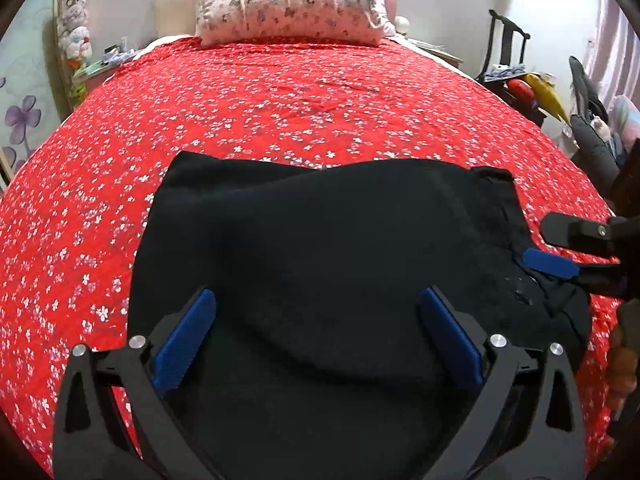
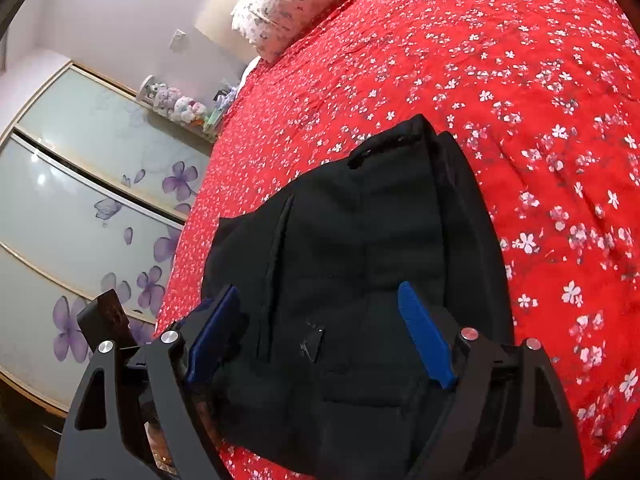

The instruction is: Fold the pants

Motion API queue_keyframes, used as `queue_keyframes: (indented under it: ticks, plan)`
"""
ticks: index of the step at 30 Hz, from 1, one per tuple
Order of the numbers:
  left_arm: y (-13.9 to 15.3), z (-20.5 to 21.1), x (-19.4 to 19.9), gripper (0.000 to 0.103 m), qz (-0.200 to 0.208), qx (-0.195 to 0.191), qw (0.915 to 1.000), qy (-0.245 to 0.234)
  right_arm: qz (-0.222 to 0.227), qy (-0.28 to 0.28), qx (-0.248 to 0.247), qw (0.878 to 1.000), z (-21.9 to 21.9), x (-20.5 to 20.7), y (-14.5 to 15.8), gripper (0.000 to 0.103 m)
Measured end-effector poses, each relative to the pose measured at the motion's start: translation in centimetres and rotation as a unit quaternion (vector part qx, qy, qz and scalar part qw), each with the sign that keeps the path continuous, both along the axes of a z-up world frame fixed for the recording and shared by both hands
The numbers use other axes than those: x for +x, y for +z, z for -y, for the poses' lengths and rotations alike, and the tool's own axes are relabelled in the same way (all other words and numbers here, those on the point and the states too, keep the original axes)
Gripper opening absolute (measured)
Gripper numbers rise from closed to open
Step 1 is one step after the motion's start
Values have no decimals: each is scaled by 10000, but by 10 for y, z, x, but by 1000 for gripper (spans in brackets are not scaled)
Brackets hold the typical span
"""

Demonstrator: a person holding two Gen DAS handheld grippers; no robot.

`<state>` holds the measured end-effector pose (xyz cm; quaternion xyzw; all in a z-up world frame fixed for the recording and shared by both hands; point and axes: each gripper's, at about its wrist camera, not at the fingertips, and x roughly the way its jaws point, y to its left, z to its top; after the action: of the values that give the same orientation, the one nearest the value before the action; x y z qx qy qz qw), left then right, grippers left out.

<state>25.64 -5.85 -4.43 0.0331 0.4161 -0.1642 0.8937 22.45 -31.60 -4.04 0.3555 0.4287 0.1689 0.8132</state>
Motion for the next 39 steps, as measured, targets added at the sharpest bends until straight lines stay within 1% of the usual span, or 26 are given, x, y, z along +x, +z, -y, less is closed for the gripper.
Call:
queue_keyframes:
  ticks: [3, 5, 7, 9, 12, 14, 15, 16, 17, 18, 20, 22, 24, 25, 27, 29, 30, 32, 33, 34, 37, 39]
  plan:
    - [2, 1, -3, 101, 51, 113, 9999, 88, 50, -65, 23, 10000, -2, -1, 3, 83]
    - [6, -3, -12, 101, 18, 77, 9997, 214, 90, -105, 38, 9999, 1, -10, 11, 84]
    - [12, -7, -22, 101, 18, 33, 9997, 259, 243, -14, 193, 9995, 3, -24, 22, 84]
    - [17, -10, -37, 101, 80, 74, 9996, 246, 437, 96, 274, 9986, 0, -41, 36, 84]
    - [21, -11, -55, 101, 152, 176, 9995, 191, 505, 250, 356, 9978, -1, -60, 44, 84]
    - [20, -12, -66, 101, 103, 158, 9997, 145, 390, 324, 352, 9981, -6, -68, 42, 84]
    - [17, -12, -68, 101, 60, 169, 9997, 142, 299, 320, 267, 9987, -8, -71, 39, 84]
    - [12, -11, -69, 101, -13, 190, 9997, 152, 99, 247, 23, 9996, -13, -72, 31, 84]
    - [5, -10, -67, 101, -104, 196, 9996, 161, 16, 218, -36, 9998, -14, -72, 21, 84]
    - [-3, -11, -65, 101, -190, 146, 9995, 221, 55, 185, 18, 9998, -14, -73, 15, 84]
    - [-7, -10, -65, 101, -60, 134, 9994, 321, 275, 32, 272, 9992, -9, -76, 6, 84]
    - [-6, -10, -63, 101, -88, 182, 9992, 340, 368, -74, 480, 9981, -5, -79, 3, 84]
    - [-2, -14, -64, 101, -155, 81, 9994, 299, 439, -110, 629, 9970, -2, -81, 5, 84]
    - [4, -21, -68, 101, -186, -56, 9994, 294, 520, -123, 764, 9956, 3, -84, 9, 84]
    - [14, -33, -75, 101, -122, -282, 9989, 361, 822, -352, 922, 9917, 18, -89, 19, 84]
    - [24, -48, -82, 101, 10, -467, 9975, 524, 970, -597, 895, 9894, 35, -91, 24, 84]
    - [26, -54, -83, 101, 21, -499, 9971, 580, 948, -704, 829, 9895, 41, -90, 24, 84]
    - [29, -68, -85, 101, 31, -532, 9958, 742, 706, -857, 589, 9921, 54, -77, 21, 84]
    - [28, -74, -85, 101, 15, -504, 9955, 801, 575, -825, 481, 9938, 56, -69, 18, 84]
    - [28, -77, -84, 101, 2, -461, 9954, 843, 345, -749, 220, 9964, 56, -56, 15, 84]
    - [22, -86, -86, 101, -64, -280, 9953, 921, -11, -569, -308, 9979, 51, -31, 10, 83]
    - [19, -91, -86, 101, -120, -282, 9950, 954, -162, -478, -358, 9981, 51, -21, 5, 83]
